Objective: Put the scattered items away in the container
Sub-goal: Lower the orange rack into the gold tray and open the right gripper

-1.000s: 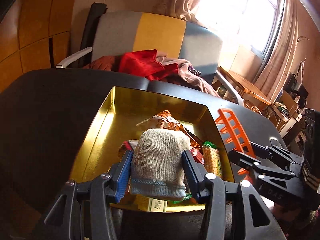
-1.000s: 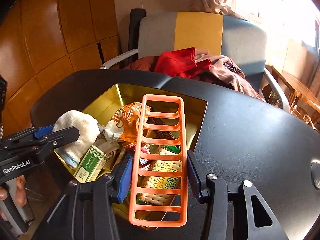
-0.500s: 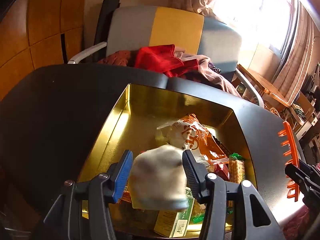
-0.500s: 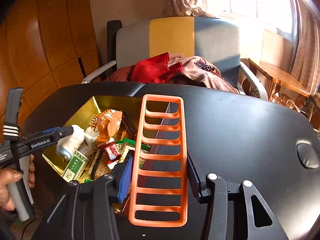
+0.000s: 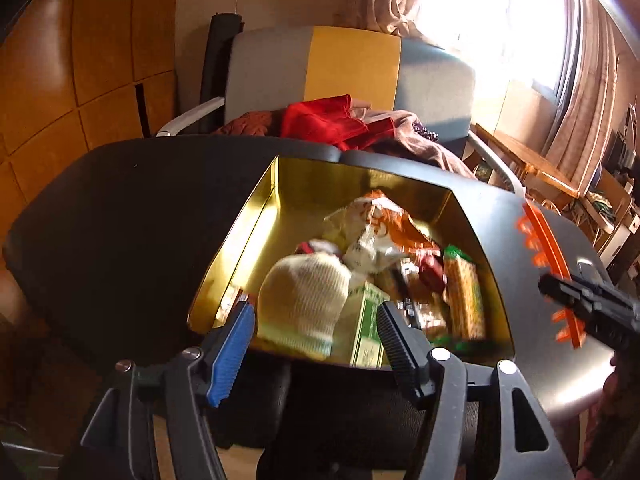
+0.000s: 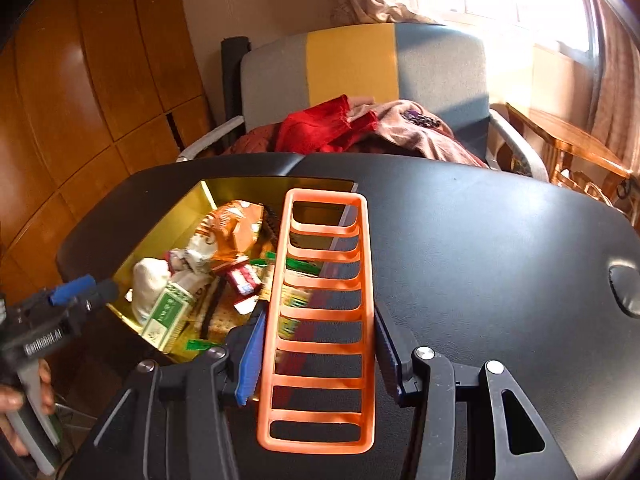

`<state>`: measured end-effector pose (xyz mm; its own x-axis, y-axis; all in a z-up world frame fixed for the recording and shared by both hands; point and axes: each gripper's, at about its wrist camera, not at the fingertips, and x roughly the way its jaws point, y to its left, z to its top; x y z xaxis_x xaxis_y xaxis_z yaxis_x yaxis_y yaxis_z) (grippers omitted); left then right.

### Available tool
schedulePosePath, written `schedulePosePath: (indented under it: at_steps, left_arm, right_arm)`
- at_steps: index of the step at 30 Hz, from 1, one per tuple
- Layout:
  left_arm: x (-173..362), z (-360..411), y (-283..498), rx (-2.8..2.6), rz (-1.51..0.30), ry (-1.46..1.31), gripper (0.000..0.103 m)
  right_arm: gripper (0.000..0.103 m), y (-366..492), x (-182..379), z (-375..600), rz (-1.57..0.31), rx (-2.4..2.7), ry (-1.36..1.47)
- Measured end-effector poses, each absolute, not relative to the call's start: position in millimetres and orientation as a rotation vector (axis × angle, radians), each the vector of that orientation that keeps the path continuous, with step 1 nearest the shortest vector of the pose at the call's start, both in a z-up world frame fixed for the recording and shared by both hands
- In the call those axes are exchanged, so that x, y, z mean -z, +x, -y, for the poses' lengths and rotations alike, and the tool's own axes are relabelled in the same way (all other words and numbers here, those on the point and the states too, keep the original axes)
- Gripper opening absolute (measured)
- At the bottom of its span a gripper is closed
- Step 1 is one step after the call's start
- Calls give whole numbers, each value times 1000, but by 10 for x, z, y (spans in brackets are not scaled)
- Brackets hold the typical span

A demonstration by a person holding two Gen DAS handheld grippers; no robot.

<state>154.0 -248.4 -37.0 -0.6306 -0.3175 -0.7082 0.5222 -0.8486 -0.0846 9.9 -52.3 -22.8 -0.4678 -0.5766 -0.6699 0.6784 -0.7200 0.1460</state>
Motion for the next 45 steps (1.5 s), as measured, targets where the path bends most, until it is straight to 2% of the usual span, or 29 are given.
schedulePosePath:
  at_steps: [11,21,38,45]
  left_arm:
    - [462,2604,1931,2362,-475,983,65]
    - [430,2615,1970,2367,-470,961,65]
    - [363,2545,1960,2378,-430,968,66]
    - [340,2494,1909,2375,-394,973,66]
  right_arm:
    - [50,184,321,1300,-220,2075,941]
    - [50,20,484,1622,-277,2088,1012]
    - [53,-89,477,1563,-161,2043,1050]
    - [58,-38,368,1483,-141,2061,1015]
